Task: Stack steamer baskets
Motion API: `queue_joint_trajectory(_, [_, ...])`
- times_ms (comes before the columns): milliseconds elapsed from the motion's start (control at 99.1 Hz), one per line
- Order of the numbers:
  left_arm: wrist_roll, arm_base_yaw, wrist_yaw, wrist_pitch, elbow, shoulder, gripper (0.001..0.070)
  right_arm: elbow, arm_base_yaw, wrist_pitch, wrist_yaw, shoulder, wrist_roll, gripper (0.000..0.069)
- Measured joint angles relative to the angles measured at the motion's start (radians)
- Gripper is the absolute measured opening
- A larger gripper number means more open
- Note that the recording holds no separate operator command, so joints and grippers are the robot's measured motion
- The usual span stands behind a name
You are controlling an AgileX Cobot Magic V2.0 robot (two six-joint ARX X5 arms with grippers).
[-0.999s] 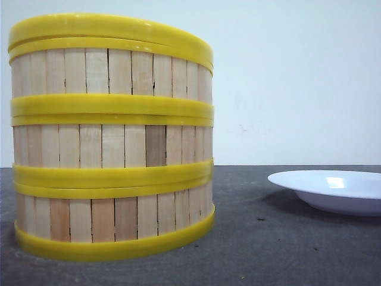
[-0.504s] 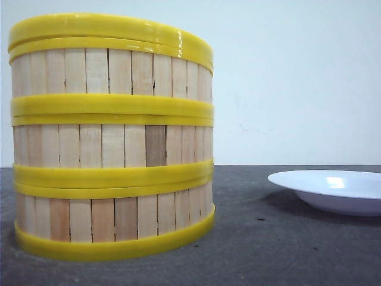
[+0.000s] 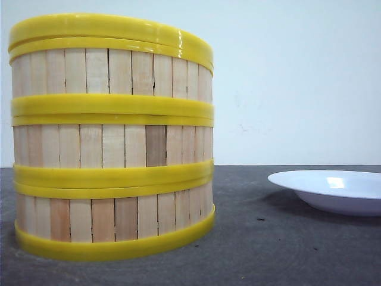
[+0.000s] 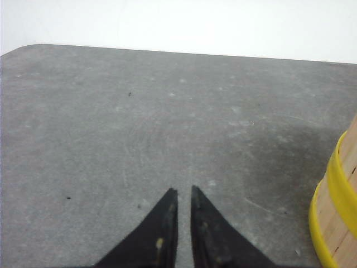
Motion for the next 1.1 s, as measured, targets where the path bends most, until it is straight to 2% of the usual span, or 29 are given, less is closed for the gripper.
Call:
queue_joint_trajectory(141, [0.0, 0.0, 0.0, 0.0, 0.0, 0.0, 0.0014, -0.03, -0.016, 0.022, -0.032, 0.001, 0.0, 0.0007])
queue_joint_trajectory(363, [0.0, 0.0, 0.0, 0.0, 0.0, 0.0, 0.0014, -0.03, -0.054, 0.03, -0.03, 0.001, 0.0, 0.0007])
queue_joint_trajectory(1100, [0.0, 0.0, 0.0, 0.0, 0.0, 0.0, 0.0014, -0.03, -0.056, 0.065, -0.028, 0.001, 0.0, 0.0007])
